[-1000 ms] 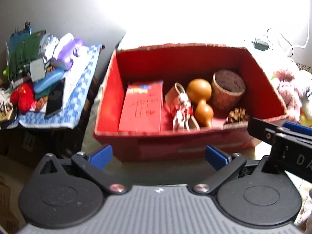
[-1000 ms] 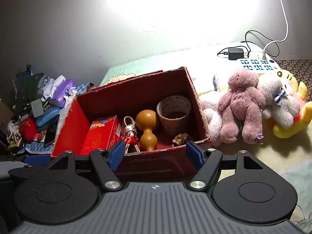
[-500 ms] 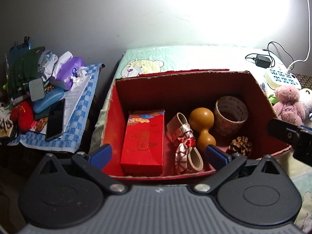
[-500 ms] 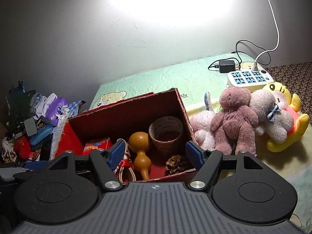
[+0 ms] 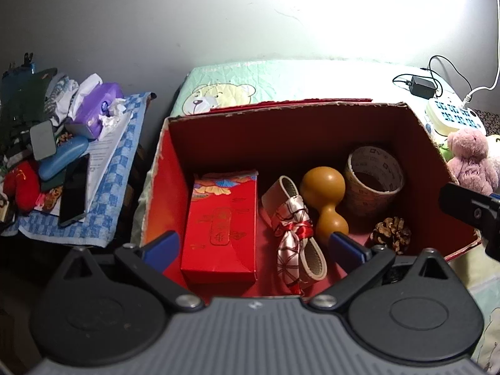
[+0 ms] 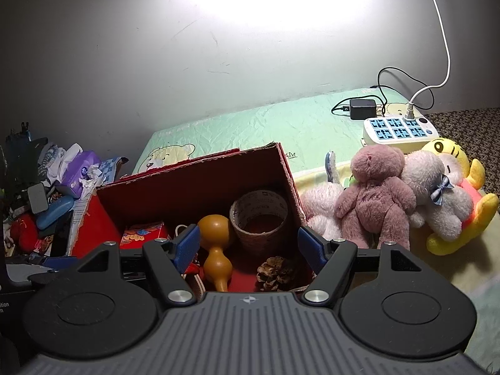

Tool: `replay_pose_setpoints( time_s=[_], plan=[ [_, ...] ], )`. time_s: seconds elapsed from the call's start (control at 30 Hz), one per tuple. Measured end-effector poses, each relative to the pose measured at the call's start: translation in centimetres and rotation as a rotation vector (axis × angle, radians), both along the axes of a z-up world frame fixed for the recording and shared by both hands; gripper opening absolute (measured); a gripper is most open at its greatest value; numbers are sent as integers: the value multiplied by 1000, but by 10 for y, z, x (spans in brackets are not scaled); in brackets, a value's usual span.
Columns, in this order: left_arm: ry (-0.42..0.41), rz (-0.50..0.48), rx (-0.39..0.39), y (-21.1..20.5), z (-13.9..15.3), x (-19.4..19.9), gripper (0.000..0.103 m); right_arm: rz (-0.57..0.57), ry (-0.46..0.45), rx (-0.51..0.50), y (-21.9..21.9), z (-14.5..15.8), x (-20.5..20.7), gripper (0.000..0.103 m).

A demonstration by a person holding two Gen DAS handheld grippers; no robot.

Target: Organize objects

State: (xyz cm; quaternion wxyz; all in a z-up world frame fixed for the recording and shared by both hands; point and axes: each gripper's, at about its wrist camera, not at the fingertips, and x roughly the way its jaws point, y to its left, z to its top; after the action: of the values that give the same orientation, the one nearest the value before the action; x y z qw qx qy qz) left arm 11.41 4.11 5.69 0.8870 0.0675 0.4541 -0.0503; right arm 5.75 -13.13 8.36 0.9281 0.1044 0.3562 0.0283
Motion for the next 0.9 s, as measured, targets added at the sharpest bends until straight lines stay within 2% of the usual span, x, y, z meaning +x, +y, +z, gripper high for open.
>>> replay_pose_setpoints(
  time_s=[0.43, 0.9],
  plan=[
    [66, 55, -2, 6, -12, 11, 101, 87, 39, -7, 8, -10, 16, 72],
    [61, 59, 18, 3, -20, 4, 101, 109, 76, 19, 10, -19, 15, 72]
  ],
)
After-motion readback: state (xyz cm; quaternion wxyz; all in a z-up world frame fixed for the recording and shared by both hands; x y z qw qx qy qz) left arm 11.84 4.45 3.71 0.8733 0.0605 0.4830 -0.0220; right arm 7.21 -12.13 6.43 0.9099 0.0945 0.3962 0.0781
